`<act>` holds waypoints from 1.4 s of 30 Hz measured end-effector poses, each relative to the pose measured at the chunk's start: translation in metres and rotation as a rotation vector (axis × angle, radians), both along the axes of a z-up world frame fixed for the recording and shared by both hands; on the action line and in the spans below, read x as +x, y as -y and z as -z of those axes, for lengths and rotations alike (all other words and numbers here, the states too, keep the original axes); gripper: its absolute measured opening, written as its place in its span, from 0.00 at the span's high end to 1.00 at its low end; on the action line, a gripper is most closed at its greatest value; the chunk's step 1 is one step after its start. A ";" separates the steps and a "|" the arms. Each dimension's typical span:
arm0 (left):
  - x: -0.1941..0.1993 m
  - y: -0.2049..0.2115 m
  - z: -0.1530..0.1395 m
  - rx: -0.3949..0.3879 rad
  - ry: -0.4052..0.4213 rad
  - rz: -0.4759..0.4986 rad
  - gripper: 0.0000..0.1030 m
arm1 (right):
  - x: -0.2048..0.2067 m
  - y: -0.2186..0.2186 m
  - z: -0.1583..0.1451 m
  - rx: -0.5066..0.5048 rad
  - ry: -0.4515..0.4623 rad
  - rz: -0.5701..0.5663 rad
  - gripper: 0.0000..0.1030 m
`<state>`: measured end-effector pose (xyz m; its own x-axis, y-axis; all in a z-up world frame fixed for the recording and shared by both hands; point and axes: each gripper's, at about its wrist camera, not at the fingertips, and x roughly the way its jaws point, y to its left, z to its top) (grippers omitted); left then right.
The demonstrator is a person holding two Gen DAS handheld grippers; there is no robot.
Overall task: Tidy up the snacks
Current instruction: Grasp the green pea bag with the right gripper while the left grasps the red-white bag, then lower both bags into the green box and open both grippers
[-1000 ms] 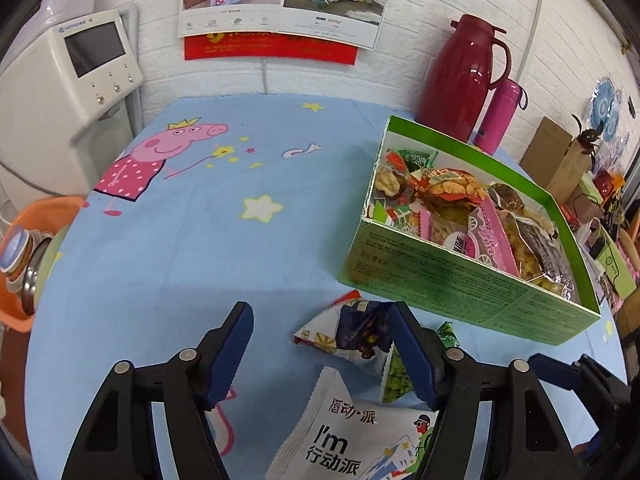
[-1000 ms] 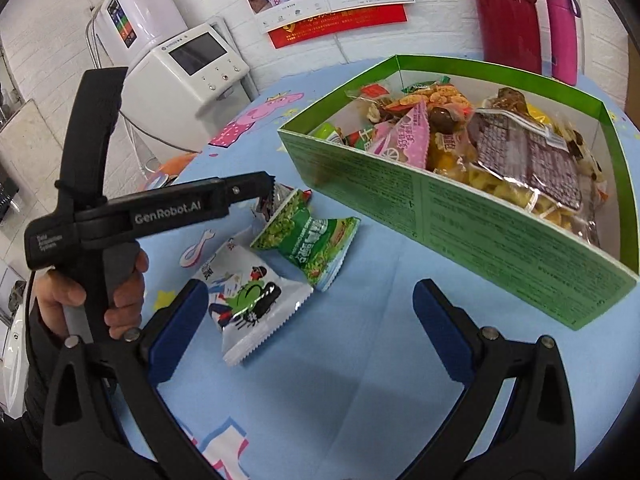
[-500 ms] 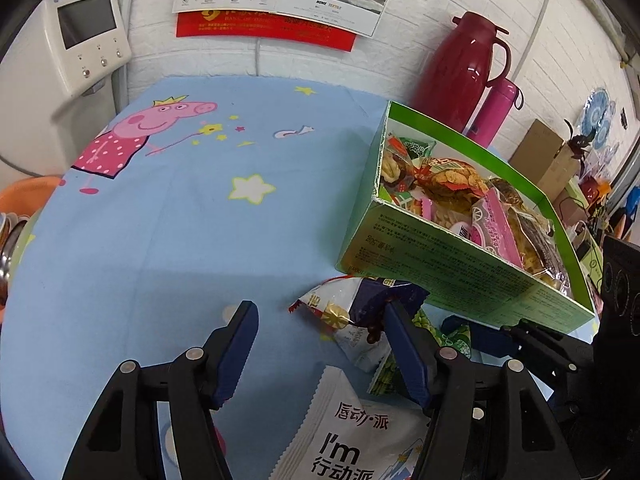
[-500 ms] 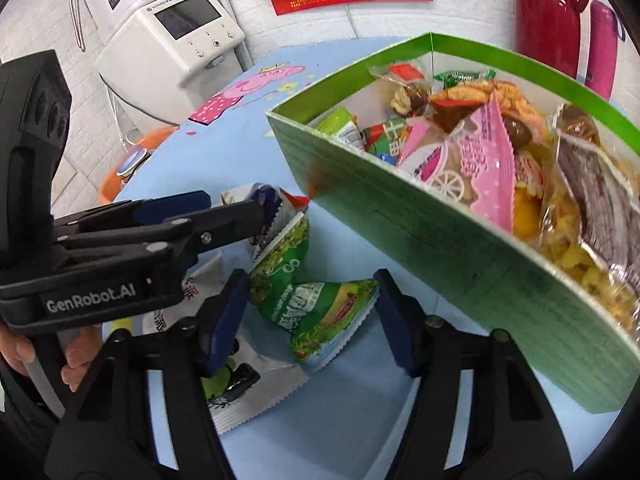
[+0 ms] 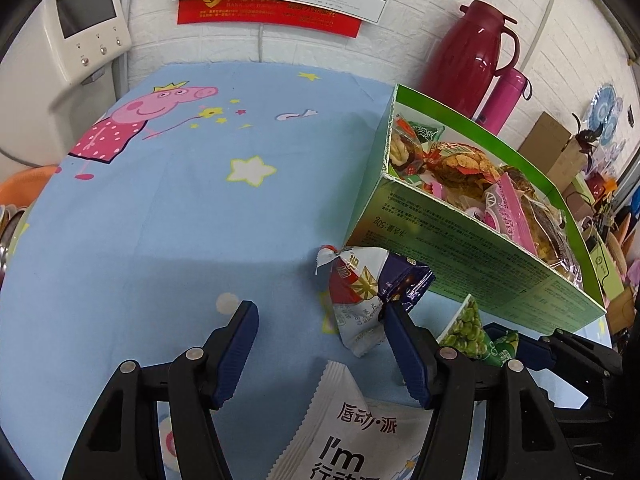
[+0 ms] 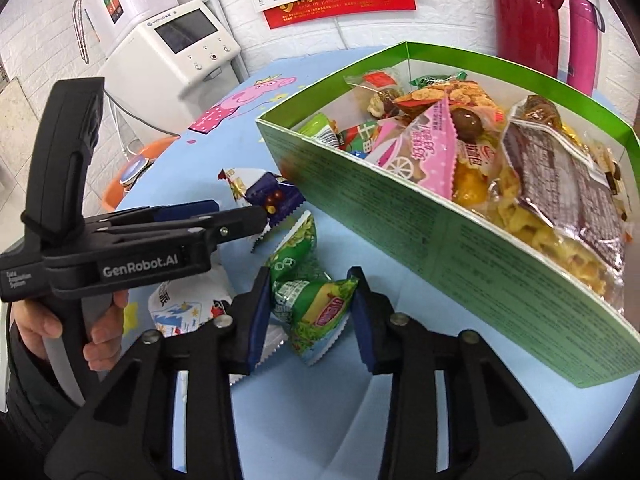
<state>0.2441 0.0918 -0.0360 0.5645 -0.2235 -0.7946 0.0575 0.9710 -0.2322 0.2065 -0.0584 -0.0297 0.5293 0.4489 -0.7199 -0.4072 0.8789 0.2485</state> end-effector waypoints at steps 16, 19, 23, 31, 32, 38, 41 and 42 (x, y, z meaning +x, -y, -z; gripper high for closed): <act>-0.004 0.002 0.001 -0.010 0.043 0.017 0.46 | -0.009 0.015 -0.002 0.019 0.022 0.026 0.62; -0.006 0.004 -0.006 -0.001 0.085 0.010 0.35 | -0.012 0.019 -0.002 0.031 0.025 0.028 0.62; 0.001 0.016 -0.012 0.052 0.120 0.026 0.34 | -0.011 0.021 -0.001 0.042 0.021 0.023 0.62; 0.016 0.026 0.001 0.083 0.052 0.053 0.65 | -0.012 0.031 -0.002 0.079 0.013 0.022 0.62; 0.013 0.025 0.001 0.069 0.041 0.055 0.65 | -0.013 0.032 -0.004 0.085 0.018 0.019 0.62; -0.018 0.019 -0.021 0.056 0.072 0.031 0.65 | -0.029 0.035 -0.029 0.154 0.084 -0.035 0.62; -0.022 0.028 -0.046 0.054 0.123 0.038 0.65 | -0.041 0.043 -0.048 0.190 0.151 -0.031 0.62; -0.024 0.031 -0.056 0.055 0.143 0.041 0.65 | -0.044 0.049 -0.055 0.208 0.173 -0.021 0.62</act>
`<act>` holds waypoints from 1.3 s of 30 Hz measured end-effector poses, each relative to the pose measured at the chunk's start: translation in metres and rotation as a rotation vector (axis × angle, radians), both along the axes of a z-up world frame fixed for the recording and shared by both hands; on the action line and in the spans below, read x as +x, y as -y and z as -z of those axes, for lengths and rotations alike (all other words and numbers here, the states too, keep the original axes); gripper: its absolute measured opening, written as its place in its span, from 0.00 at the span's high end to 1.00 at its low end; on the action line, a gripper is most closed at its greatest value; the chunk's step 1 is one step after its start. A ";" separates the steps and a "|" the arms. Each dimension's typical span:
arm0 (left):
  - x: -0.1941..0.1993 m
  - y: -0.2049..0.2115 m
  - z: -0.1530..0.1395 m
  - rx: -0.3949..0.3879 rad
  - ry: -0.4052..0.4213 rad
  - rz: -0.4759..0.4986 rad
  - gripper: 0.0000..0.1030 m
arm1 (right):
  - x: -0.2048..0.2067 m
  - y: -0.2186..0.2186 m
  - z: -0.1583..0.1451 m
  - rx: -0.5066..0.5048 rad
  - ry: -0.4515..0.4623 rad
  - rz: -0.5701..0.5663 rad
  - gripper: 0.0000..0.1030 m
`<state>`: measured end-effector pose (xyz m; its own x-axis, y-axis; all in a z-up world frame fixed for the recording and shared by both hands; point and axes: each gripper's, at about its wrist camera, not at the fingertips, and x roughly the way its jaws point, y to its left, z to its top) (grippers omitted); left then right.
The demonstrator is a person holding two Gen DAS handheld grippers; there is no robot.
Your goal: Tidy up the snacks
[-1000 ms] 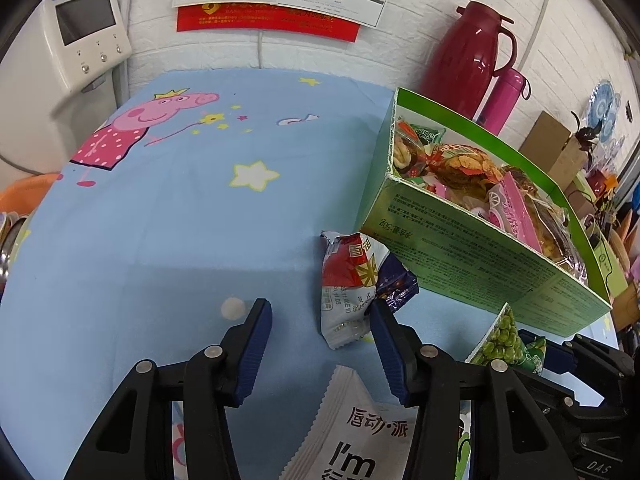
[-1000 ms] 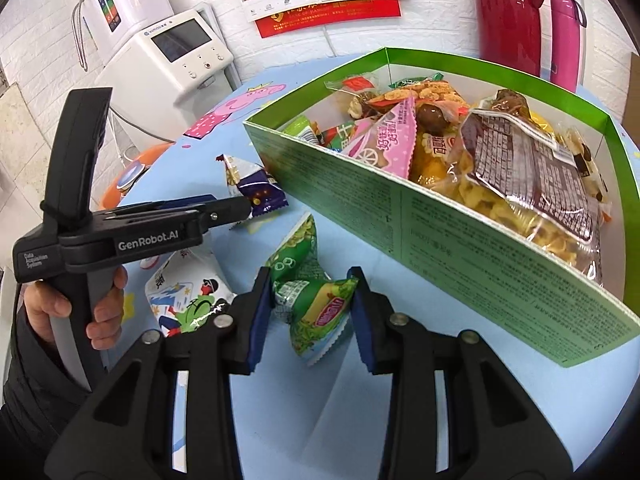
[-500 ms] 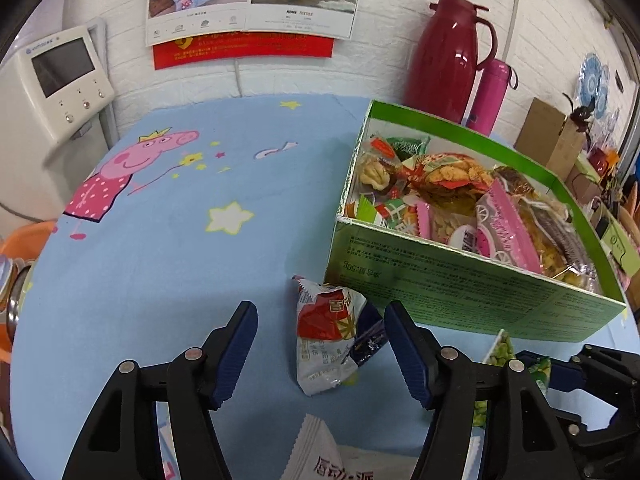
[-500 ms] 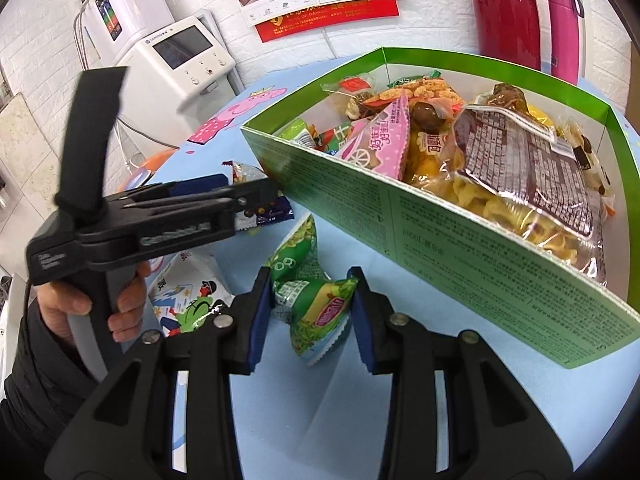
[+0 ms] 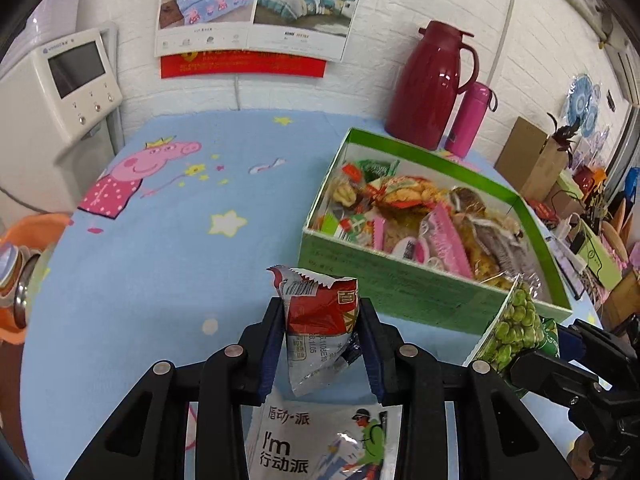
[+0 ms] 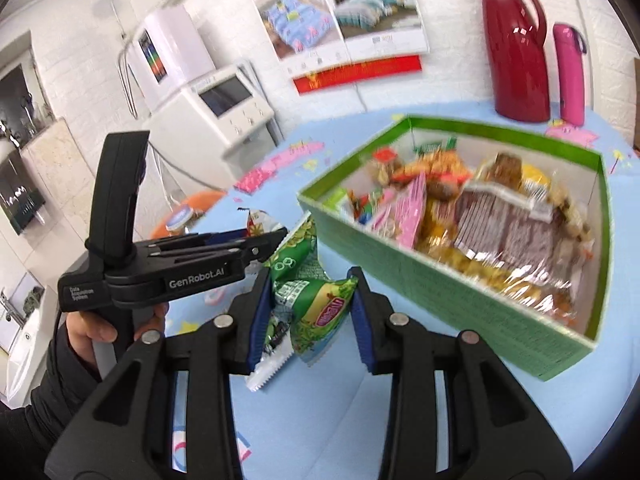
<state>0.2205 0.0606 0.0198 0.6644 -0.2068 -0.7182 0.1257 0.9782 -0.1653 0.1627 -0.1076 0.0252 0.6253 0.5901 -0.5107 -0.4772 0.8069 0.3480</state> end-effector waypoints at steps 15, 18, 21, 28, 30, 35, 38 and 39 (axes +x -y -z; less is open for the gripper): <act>0.058 0.061 -0.038 0.044 0.061 0.024 0.64 | 0.056 0.086 -0.032 -0.031 0.101 0.287 0.60; 0.066 0.065 -0.030 0.055 0.063 0.024 0.48 | 0.066 0.094 -0.018 -0.021 0.091 0.314 0.36; 0.066 0.066 -0.022 0.049 0.083 0.005 0.19 | 0.071 0.104 -0.010 -0.078 0.078 0.369 0.29; 0.057 0.068 -0.018 0.079 0.072 0.014 0.19 | 0.067 0.117 -0.012 -0.012 0.046 0.380 0.23; 0.046 0.064 -0.023 0.081 0.081 0.009 0.19 | 0.061 0.112 -0.019 -0.010 0.062 0.356 0.21; 0.007 0.041 -0.033 0.071 0.070 0.009 0.19 | 0.032 0.096 -0.041 0.026 0.123 0.300 0.12; -0.019 0.022 -0.032 0.084 0.052 0.016 0.19 | 0.012 0.084 -0.045 0.054 0.137 0.244 0.10; -0.026 0.016 -0.030 0.092 0.043 0.016 0.19 | 0.005 0.079 -0.043 0.060 0.128 0.220 0.10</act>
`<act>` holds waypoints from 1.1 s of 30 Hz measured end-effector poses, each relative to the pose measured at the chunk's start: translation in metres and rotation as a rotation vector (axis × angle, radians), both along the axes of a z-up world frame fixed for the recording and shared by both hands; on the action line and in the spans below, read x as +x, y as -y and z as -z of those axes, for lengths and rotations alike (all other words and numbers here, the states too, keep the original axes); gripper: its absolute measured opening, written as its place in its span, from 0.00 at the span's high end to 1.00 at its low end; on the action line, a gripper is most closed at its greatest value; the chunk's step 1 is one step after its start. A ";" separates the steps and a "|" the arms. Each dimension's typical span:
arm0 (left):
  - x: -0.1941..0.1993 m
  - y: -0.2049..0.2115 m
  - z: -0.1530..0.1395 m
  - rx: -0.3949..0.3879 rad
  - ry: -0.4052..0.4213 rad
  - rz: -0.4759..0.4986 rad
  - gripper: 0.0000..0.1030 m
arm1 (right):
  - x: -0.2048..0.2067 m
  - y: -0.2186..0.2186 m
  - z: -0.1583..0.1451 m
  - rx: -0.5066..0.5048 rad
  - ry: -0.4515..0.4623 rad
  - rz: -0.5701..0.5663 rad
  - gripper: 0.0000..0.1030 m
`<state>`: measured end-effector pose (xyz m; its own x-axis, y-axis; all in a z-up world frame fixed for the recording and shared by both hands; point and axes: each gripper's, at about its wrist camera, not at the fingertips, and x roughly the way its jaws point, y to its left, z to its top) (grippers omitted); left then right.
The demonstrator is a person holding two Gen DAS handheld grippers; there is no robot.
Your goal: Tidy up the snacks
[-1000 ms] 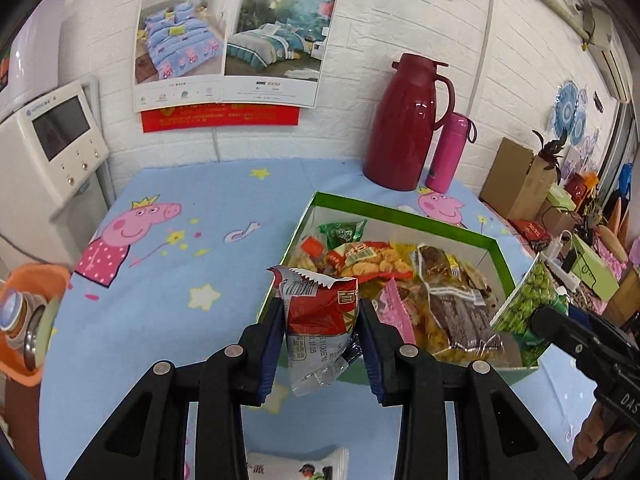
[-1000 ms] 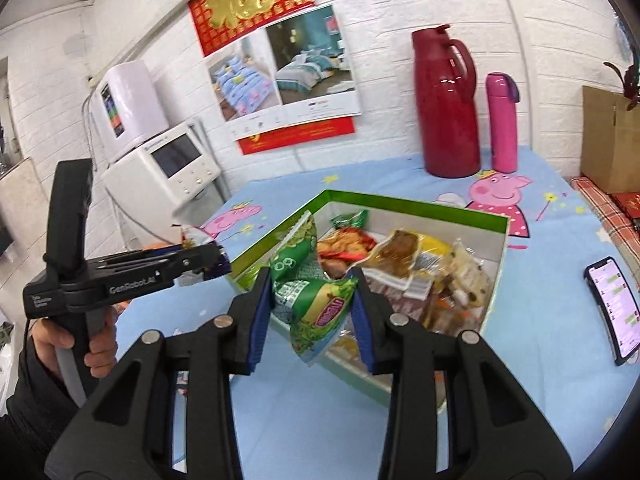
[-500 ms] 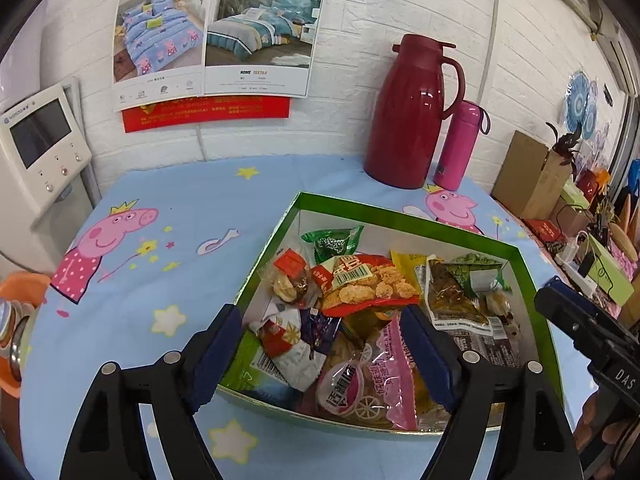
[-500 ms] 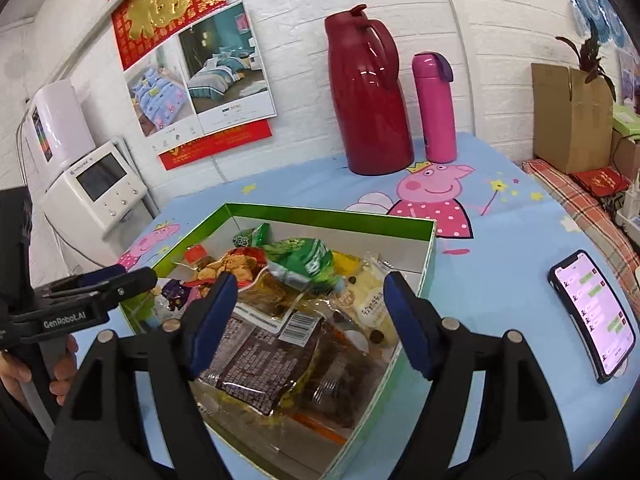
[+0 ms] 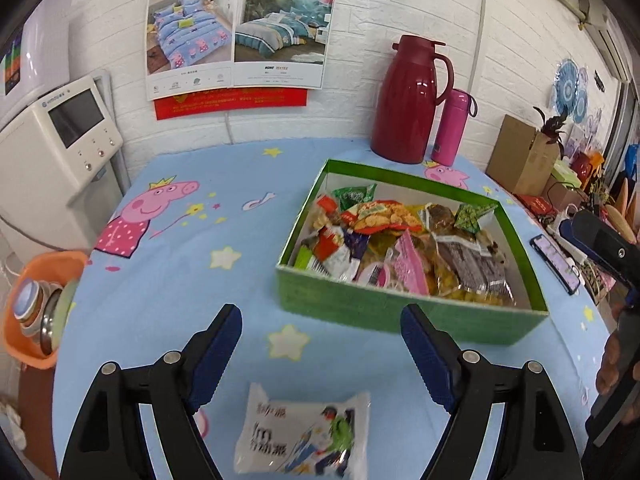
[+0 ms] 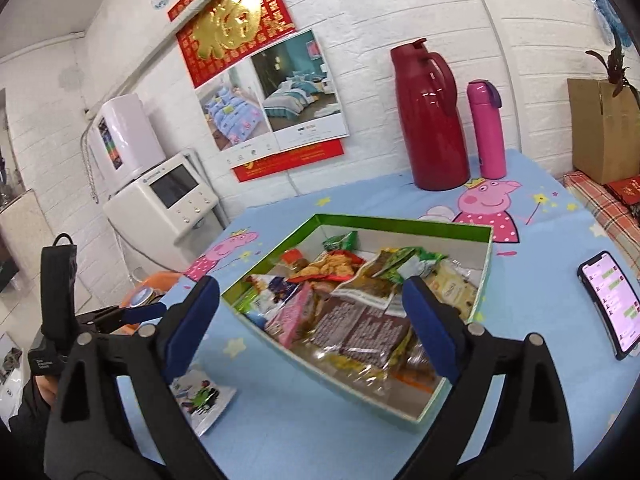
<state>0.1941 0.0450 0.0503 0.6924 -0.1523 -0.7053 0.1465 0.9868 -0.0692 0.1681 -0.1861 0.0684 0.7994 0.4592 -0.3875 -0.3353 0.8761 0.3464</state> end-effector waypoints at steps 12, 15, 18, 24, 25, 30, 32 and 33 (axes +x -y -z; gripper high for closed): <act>-0.030 -0.058 0.052 -0.117 -0.190 0.005 0.19 | -0.020 -0.076 0.087 0.075 -0.339 -0.243 0.12; -0.026 -0.064 0.065 -0.176 -0.228 0.027 0.20 | -0.018 -0.088 0.096 0.109 -0.380 -0.294 0.20; -0.026 -0.066 0.070 -0.195 -0.232 0.050 0.23 | -0.012 -0.098 0.105 0.127 -0.429 -0.320 0.30; -0.013 -0.074 0.080 -0.241 -0.269 0.078 0.33 | 0.001 -0.110 0.120 0.169 -0.503 -0.341 0.44; -0.010 -0.075 0.082 -0.253 -0.276 0.085 0.36 | 0.004 -0.112 0.121 0.178 -0.510 -0.348 0.47; -0.004 -0.075 0.088 -0.341 -0.305 0.131 0.50 | 0.016 -0.126 0.131 0.195 -0.537 -0.366 0.57; -0.006 -0.072 0.087 -0.343 -0.297 0.129 0.55 | 0.019 -0.129 0.132 0.191 -0.538 -0.359 0.67; -0.009 -0.071 0.086 -0.354 -0.294 0.132 0.60 | 0.019 -0.129 0.132 0.193 -0.540 -0.361 0.67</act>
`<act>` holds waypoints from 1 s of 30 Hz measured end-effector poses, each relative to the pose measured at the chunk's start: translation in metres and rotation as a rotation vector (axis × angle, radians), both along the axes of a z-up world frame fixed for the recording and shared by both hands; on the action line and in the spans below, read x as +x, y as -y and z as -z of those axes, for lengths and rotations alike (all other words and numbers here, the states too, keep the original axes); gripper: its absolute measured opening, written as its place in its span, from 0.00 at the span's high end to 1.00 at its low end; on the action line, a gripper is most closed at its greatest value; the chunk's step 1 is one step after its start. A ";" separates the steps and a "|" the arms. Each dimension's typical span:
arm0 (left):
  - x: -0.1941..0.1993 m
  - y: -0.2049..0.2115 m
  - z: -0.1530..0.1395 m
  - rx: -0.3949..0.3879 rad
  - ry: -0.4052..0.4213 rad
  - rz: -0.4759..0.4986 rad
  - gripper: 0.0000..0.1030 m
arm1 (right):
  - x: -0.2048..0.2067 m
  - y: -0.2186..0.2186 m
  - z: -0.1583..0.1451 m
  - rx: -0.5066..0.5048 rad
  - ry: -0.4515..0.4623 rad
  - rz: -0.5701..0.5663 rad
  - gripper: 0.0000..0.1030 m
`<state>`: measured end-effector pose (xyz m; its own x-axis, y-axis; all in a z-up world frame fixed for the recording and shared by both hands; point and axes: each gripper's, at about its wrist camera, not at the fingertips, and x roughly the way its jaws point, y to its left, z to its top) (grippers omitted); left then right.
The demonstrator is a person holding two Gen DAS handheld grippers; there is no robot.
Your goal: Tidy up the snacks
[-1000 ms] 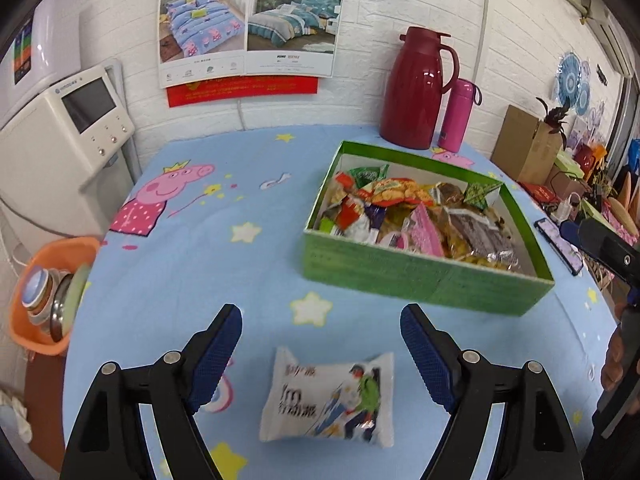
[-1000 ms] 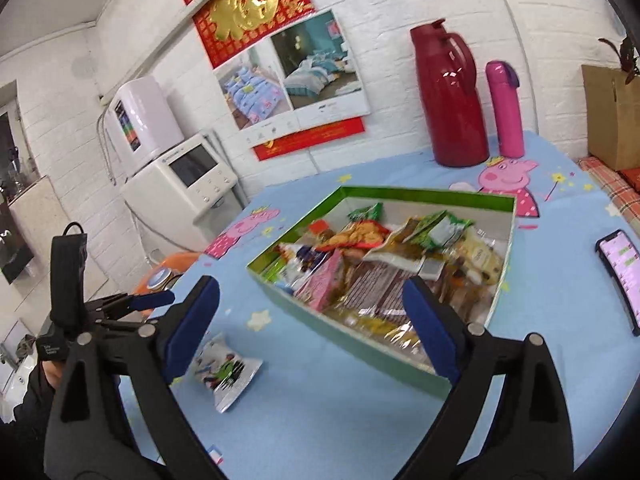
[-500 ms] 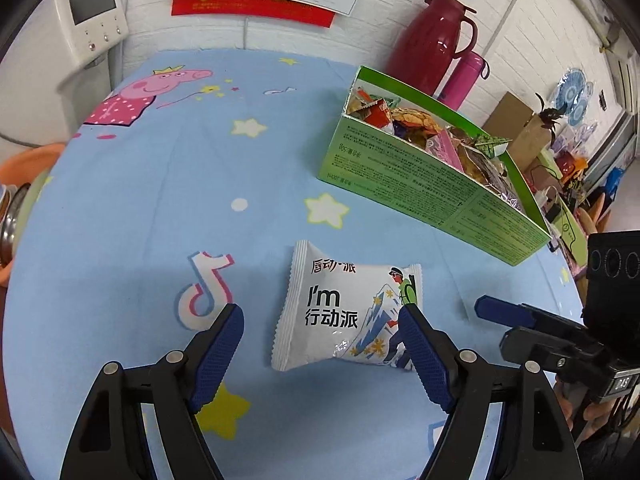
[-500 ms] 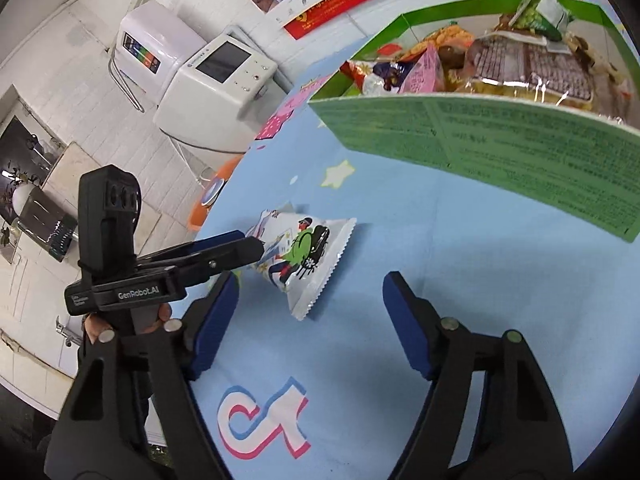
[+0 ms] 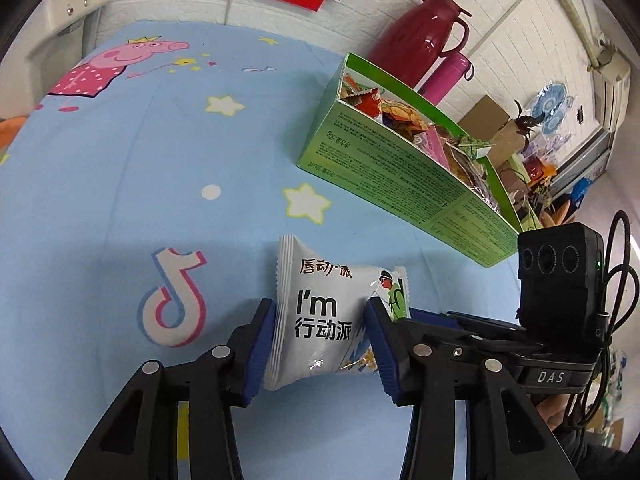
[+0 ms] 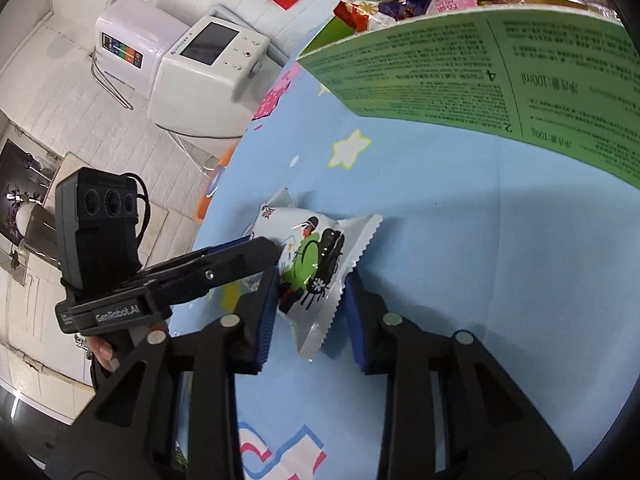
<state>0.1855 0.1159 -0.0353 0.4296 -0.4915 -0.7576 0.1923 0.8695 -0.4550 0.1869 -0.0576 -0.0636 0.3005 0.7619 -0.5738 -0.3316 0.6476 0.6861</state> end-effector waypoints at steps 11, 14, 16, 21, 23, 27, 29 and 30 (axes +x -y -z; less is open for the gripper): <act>-0.017 0.025 -0.045 0.008 0.116 0.004 0.65 | -0.020 0.022 -0.040 -0.005 0.130 0.035 0.74; -0.012 0.037 -0.069 -0.010 0.179 0.025 0.65 | -0.022 0.037 -0.065 -0.002 0.210 0.065 0.74; -0.005 0.046 -0.081 -0.020 0.210 0.035 0.64 | -0.019 0.048 -0.076 0.007 0.243 0.087 0.74; 0.026 0.074 -0.107 -0.034 0.274 0.070 0.64 | -0.004 0.076 -0.101 0.008 0.321 0.159 0.74; 0.042 0.083 -0.112 -0.048 0.285 0.080 0.64 | 0.005 0.083 -0.109 -0.002 0.345 0.184 0.74; 0.075 0.096 -0.111 -0.085 0.271 0.074 0.64 | 0.030 0.098 -0.114 -0.019 0.355 0.222 0.74; 0.089 0.099 -0.107 -0.084 0.268 0.069 0.64 | 0.042 0.101 -0.114 -0.032 0.355 0.232 0.74; 0.094 0.101 -0.105 -0.078 0.267 0.065 0.64 | 0.048 0.101 -0.113 -0.044 0.356 0.238 0.74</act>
<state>0.2797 0.0147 0.0699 0.5743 -0.5771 -0.5806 0.3684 0.8155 -0.4463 0.2351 -0.1585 0.0492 0.6500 0.6246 -0.4328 -0.3804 0.7605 0.5262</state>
